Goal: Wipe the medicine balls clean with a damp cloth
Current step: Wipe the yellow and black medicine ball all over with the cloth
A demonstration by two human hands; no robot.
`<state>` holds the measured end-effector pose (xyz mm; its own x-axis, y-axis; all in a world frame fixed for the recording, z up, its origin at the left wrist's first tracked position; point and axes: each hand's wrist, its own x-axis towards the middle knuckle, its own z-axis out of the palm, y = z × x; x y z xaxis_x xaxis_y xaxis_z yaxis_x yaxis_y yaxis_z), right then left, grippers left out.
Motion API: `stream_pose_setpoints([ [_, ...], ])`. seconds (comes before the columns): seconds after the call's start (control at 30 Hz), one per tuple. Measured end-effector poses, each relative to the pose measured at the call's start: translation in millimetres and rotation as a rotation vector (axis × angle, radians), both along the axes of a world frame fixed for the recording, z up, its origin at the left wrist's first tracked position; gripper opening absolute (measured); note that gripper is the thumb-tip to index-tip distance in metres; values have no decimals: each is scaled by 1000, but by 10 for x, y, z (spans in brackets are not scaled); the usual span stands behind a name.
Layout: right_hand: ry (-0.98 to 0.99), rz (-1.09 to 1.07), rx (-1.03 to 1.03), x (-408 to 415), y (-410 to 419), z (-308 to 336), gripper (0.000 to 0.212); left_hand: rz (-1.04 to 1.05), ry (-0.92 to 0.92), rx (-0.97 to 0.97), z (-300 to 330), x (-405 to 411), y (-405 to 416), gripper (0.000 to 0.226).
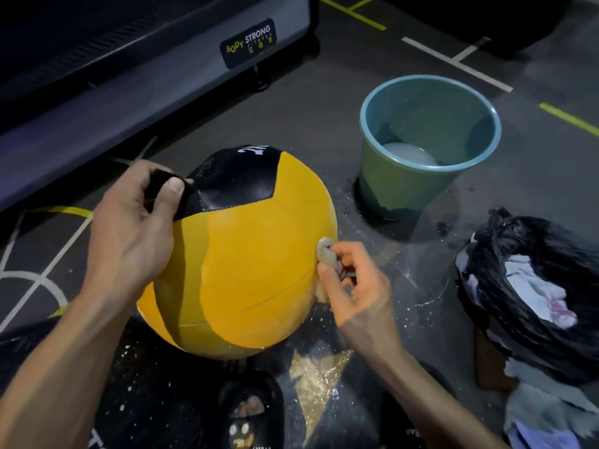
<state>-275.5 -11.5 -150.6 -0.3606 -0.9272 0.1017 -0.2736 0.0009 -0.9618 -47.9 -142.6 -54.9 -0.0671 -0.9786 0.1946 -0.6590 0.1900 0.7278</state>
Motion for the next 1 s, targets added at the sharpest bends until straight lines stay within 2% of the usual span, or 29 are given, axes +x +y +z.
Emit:
stream_pose_setpoints([
  [0.07,-144,-49,66,-87,57,-2,6,-46,5,-15,24,-137,-29,24],
  [0.17,-230,-192,77,-262,106,-29,5,-141,32,2,95,-365,-96,31],
  [0.27,-270,-355,23,-428,96,39,3,-275,145,-2,197,-508,-121,19],
  [0.33,-189,-444,-18,-533,87,135,9,-357,217,2,275,-537,-162,14],
  [0.4,-141,-428,-28,-563,93,224,8,-367,185,56,211,-485,-269,14],
  [0.47,-105,-339,14,-513,84,283,4,-309,127,130,71,-425,-370,16],
  [0.6,48,-239,-2,-340,41,263,11,-144,14,128,-89,-295,-426,15],
  [0.7,136,-210,-33,-230,48,268,18,-97,5,135,-61,-235,-307,15],
  [0.77,288,-180,-43,-151,60,262,28,-92,-32,120,-82,-277,-219,16],
  [0.93,685,58,-231,-8,-5,301,31,-100,-152,67,-158,-312,-209,16],
  [1.0,753,95,-268,-131,-125,311,30,-104,-184,78,-187,-261,-262,16],
])
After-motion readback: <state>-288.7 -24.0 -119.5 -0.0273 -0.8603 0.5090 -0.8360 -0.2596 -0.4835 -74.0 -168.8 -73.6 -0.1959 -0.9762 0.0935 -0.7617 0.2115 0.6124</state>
